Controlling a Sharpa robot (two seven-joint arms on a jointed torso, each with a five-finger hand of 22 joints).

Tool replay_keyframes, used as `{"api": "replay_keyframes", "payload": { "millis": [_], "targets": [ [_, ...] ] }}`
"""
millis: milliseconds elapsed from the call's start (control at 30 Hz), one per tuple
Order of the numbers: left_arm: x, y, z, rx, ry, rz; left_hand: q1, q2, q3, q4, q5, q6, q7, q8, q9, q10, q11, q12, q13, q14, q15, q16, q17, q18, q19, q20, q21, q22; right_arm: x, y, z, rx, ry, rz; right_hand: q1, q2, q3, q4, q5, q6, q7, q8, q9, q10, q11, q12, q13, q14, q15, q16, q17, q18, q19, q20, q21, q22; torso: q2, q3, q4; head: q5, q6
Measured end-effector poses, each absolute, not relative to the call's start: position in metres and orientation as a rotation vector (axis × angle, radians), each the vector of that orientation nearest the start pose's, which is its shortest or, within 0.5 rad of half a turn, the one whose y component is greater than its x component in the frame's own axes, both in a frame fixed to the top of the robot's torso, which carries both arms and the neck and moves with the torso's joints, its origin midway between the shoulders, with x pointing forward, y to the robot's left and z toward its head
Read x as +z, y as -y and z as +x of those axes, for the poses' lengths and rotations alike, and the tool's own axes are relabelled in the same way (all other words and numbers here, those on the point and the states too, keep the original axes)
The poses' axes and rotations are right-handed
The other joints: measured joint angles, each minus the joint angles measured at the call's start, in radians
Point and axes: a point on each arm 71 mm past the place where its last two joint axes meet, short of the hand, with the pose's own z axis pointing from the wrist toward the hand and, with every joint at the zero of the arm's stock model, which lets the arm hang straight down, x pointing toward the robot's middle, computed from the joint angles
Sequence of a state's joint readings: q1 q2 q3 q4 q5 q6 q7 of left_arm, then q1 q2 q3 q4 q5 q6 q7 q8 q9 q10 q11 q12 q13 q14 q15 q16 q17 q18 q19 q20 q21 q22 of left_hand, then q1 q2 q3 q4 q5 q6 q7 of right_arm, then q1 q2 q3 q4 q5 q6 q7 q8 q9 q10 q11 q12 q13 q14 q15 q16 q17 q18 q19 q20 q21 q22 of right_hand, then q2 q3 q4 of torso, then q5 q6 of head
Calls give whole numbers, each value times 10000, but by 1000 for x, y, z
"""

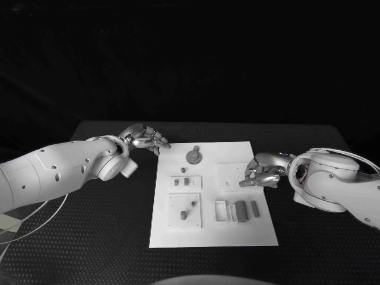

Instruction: Assemble the parts on the task board

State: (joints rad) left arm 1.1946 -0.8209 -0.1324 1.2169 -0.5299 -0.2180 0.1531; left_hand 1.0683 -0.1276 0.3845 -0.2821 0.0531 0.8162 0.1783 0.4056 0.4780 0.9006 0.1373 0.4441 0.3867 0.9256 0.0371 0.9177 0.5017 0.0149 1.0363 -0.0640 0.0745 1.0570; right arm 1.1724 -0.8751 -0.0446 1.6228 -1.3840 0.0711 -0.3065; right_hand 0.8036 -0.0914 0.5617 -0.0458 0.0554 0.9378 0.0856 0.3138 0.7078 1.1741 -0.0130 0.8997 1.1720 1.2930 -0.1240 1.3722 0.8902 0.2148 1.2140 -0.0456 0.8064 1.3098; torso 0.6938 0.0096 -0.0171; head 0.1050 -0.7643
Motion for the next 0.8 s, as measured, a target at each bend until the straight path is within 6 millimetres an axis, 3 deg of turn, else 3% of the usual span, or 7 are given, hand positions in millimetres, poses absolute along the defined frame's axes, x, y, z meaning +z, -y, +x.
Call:
{"api": "replay_keyframes", "payload": {
  "millis": [233, 333, 800],
  "targets": [
    [-240, -288, 519, -9722, -17761, -7370, -21, -21, 0, 0, 0, 0, 0, 0, 1, 0, 0, 3, 0, -1, 0, 0, -1, 0, 0, 0, 0, -1, -236, 199, 445, 4840, -22577, -2160, -780, 48, -48, 341, -1, 290, -174, 0, 72, -43, -116, 173, 131, -98, -96, 101, 135, 72, -56, -55, 70, 0, -8, -7, 0, -40, 2],
    [-240, -288, 519, -9729, -17762, -7375, -21, -21, 0, 0, 0, 0, 0, 0, 1, 0, 0, 3, 0, -1, 0, 0, 1, 0, 0, 0, 0, -1, -244, 201, 441, 4664, -23109, -2291, -1089, 77, -42, 447, -1, 424, -140, 0, 106, -1, -214, 220, 166, -107, -106, 162, 187, 100, -66, -63, 127, 0, -11, -13, 6, -70, 1],
    [-240, -286, 519, -9768, -17778, -7381, -67, 26, 0, 0, 0, 0, 0, 0, -9, 0, -1, 3, 0, -4, -4, 0, 14, 0, 0, 0, 0, -2, -271, 188, 438, 4180, -24011, -3090, -1595, 66, 55, 543, -2, 500, -165, 0, 132, -2, -215, 223, 176, -140, -135, 162, 255, 103, -118, -113, 205, 0, 9, -20, 32, -161, -41]
  ]
}}
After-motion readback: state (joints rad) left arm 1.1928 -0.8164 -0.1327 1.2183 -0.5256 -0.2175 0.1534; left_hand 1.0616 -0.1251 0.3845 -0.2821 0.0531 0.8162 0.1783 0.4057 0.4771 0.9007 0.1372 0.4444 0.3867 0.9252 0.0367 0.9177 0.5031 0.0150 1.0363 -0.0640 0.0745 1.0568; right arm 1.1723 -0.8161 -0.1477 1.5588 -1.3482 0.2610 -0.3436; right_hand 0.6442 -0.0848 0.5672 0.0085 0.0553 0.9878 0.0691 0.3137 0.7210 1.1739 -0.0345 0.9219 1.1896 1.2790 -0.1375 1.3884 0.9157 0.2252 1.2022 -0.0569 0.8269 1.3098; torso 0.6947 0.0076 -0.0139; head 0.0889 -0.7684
